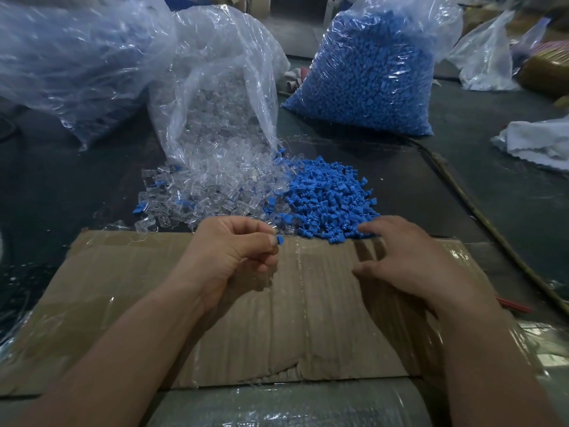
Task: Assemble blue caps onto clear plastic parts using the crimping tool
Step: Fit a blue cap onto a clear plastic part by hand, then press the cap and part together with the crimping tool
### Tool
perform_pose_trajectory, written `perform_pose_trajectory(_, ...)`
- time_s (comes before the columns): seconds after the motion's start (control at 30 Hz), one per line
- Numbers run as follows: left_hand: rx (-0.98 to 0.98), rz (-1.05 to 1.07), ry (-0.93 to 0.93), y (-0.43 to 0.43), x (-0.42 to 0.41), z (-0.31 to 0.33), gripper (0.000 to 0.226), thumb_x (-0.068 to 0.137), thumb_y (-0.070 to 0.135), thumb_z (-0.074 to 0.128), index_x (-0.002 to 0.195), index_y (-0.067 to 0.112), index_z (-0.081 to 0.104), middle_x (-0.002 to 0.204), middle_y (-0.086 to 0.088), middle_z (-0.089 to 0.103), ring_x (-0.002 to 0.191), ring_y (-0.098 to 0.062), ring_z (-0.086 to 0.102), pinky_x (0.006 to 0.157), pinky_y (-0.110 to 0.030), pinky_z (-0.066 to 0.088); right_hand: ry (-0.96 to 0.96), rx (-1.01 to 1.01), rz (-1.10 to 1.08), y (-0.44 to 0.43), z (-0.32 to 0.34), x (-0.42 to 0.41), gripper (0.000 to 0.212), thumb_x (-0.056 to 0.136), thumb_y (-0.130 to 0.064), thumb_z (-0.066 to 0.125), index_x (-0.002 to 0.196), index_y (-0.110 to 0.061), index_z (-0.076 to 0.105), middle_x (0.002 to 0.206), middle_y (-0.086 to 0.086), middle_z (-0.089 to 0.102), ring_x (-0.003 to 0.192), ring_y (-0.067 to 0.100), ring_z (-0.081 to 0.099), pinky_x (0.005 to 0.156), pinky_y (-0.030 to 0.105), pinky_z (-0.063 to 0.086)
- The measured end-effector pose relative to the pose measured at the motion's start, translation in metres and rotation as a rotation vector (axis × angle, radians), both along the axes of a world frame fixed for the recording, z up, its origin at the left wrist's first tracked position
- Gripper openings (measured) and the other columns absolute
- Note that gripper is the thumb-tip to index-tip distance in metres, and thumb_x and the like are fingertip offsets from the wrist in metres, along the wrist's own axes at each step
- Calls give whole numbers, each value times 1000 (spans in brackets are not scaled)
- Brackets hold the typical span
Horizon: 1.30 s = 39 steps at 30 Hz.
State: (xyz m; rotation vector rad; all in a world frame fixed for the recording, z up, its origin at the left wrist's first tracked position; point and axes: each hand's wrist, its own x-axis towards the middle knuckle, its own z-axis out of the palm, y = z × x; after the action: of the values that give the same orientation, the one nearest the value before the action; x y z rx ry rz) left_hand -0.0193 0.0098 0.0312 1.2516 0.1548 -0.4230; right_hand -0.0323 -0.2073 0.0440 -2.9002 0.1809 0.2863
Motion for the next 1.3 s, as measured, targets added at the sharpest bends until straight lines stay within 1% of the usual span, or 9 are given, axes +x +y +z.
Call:
perform_pose_trajectory(0.1,-3,10,1,1,1,-1,13,56,-3,66,51,10,68,50,-16,57,40,-17,51,39,-20,43,25,46,-42,-4,3,-2,59,77,-30,71,130,-27,46,132,-1,44,117,17,43,94,33,37)
perform_pose_trajectory(0.27,1,6,-6,2,2,-1,9,53,0,67,51,8,68,51,-16,57,41,-17,52,39,-19,45,-119,-11,-58,-5,0,-1,45,80,-2,59,120,-21,55,120,2,51,106,18,48,81,26,35)
perform_pose_trajectory(0.43,25,15,-45,4,3,2,6,50,2,66,50,7,67,49,-15,58,39,-15,54,38,-19,45,-218,123,35,7,3,-3,46,77,-13,71,119,-21,55,118,-5,48,100,10,48,89,26,40)
perform_pose_trajectory(0.57,82,53,-110,9,10,2,13,50,4,65,62,2,63,50,-10,61,41,-13,57,39,-17,47,-349,195,270,43,-6,-3,35,78,-24,70,111,-20,60,112,-7,52,92,0,40,84,11,26)
perform_pose_trajectory(0.77,77,80,-121,11,12,2,18,51,5,65,69,1,60,50,-9,60,41,-12,57,39,-16,46,-386,352,348,84,-11,8,44,84,-34,61,123,-16,54,131,-1,49,121,8,39,100,15,20)
perform_pose_trajectory(0.87,73,86,-116,12,13,1,18,52,4,65,69,0,60,50,-9,60,41,-12,57,39,-17,46,-349,359,289,61,-2,7,55,77,-46,63,127,-25,51,132,-12,46,121,3,36,103,23,23)
perform_pose_trajectory(1.03,64,88,-116,12,13,0,14,54,2,66,68,1,61,50,-10,61,42,-13,58,39,-17,46,-35,288,186,7,7,-3,71,59,-47,78,124,-37,49,109,-23,44,97,-2,41,70,12,31)
perform_pose_trajectory(1.2,72,69,-130,13,13,-1,18,53,4,65,69,1,60,51,-9,62,43,-12,58,40,-17,47,50,117,225,2,-1,1,93,54,-47,81,134,-34,37,126,-12,40,118,10,36,102,33,30)
perform_pose_trajectory(1.3,62,69,-127,13,13,-1,18,54,3,66,71,0,60,52,-8,62,43,-12,58,40,-17,47,7,93,225,0,-2,2,87,53,-51,80,129,-36,42,110,-12,41,105,9,34,85,26,31)
